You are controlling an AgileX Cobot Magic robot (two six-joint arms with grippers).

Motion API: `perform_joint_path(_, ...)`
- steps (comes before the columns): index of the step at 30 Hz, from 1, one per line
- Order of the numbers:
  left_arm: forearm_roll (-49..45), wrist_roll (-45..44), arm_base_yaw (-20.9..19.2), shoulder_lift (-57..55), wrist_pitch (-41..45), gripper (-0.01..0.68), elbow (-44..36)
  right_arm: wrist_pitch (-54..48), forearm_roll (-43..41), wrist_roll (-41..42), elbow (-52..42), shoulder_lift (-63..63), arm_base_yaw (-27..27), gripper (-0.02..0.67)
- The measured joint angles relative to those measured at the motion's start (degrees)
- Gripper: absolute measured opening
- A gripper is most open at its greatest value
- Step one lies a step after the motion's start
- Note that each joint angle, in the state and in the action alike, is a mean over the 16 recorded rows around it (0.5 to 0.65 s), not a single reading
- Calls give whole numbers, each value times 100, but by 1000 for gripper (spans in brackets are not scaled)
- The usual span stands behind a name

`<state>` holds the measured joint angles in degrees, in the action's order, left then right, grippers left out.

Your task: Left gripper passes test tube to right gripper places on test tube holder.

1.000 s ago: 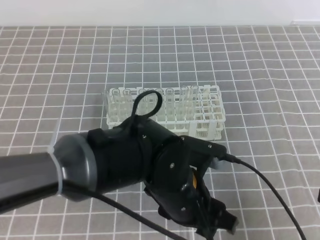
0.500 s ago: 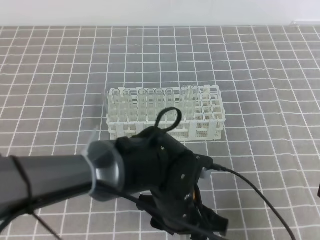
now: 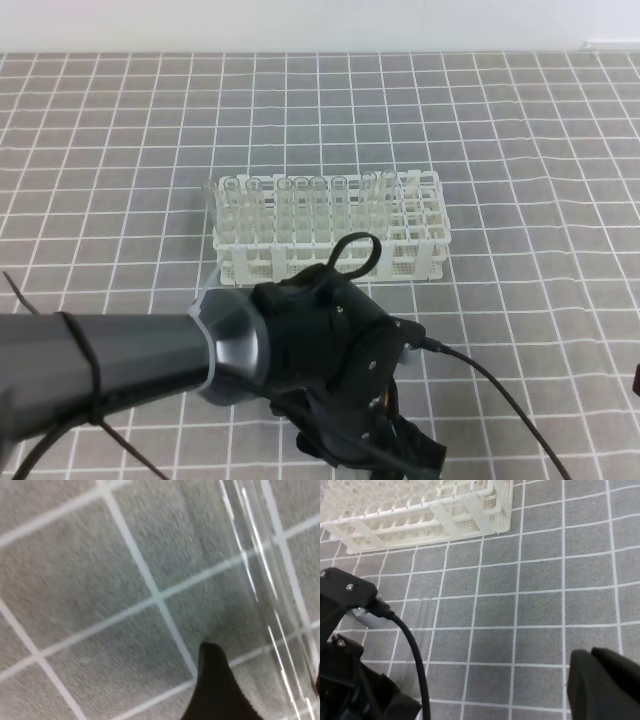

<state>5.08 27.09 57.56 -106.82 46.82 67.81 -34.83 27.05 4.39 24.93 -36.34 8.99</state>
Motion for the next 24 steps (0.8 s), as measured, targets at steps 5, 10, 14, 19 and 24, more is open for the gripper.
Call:
perform_joint_path(5,-117,-12,-1,2,78,325,1,0,33,35,0,0,0,-13)
perform_joint_path(10,-196,-87,2,-21,210,260,5,0,70,66,0,0,0,-13)
perform_joint_path(14,-247,-231,3,-30,299,209,7,0,94,85,0,0,0,-13)
perform_joint_path(19,-295,-485,3,-34,376,170,7,0,142,143,0,0,0,-13)
perform_joint_path(24,-321,-755,1,-19,388,138,3,0,187,201,0,0,0,-13)
